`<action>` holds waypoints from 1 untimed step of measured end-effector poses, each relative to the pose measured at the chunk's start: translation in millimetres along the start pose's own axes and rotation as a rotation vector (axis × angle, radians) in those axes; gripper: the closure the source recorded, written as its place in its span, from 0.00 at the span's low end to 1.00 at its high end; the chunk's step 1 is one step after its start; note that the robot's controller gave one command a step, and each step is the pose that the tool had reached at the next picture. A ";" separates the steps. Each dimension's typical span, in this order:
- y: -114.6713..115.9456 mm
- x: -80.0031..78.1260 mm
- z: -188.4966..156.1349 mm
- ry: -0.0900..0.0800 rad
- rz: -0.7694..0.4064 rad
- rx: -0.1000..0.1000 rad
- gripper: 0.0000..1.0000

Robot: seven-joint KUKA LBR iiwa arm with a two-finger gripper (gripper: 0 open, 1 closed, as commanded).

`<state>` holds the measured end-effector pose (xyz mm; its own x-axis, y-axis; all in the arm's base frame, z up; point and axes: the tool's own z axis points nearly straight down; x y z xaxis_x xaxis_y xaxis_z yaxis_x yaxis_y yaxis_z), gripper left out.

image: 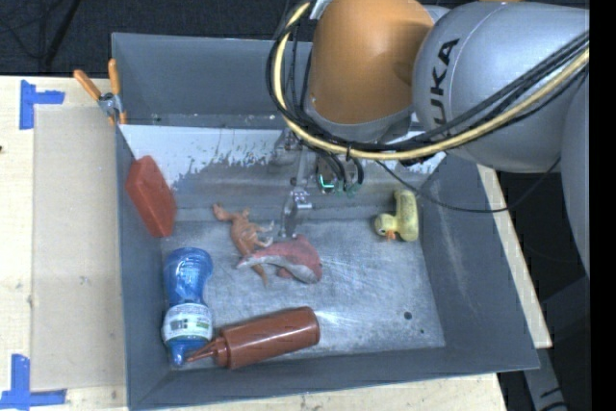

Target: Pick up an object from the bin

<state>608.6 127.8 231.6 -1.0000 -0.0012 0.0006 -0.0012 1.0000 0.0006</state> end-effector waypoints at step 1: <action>0.7 -0.3 21.3 -0.007 0.089 -0.001 0.00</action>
Offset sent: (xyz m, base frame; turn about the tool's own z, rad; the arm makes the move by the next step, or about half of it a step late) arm -0.0283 -0.0764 -0.1002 0.1001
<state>608.9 128.5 210.3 -0.9961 0.0875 -0.0065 0.0875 0.9962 0.0021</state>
